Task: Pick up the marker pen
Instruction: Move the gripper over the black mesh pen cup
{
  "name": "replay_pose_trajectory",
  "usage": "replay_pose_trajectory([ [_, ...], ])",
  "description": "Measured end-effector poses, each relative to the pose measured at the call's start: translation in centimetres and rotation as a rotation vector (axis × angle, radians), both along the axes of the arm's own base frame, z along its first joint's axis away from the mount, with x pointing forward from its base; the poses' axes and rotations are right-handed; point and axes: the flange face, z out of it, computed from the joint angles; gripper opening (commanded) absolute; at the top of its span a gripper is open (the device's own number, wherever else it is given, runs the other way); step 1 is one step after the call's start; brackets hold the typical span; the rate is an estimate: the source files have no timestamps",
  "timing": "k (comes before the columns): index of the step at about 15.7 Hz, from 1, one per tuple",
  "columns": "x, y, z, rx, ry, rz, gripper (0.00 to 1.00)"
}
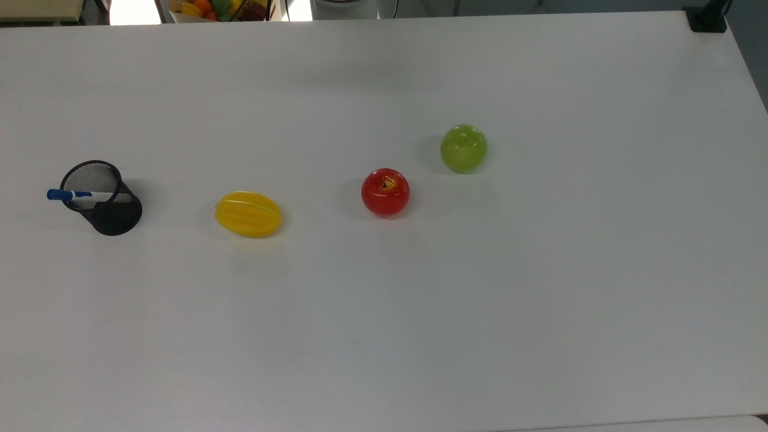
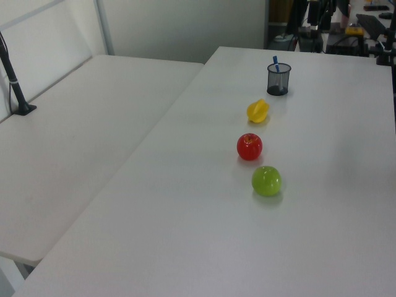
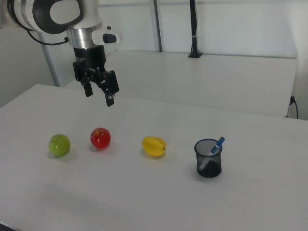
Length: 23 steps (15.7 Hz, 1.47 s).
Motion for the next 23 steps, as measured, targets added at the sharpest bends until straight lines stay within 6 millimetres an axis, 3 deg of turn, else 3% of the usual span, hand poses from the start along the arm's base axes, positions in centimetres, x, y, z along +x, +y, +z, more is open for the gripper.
replay_pose_trajectory([
  [15, 0.1, -2.5, 1.1, -0.008, -0.071, -0.046, 1.00],
  [19, 1.2, -5.2, 1.0, -0.025, -0.152, -0.094, 1.00],
  [23, 3.5, -9.1, -0.9, -0.058, -0.246, -0.159, 1.00],
])
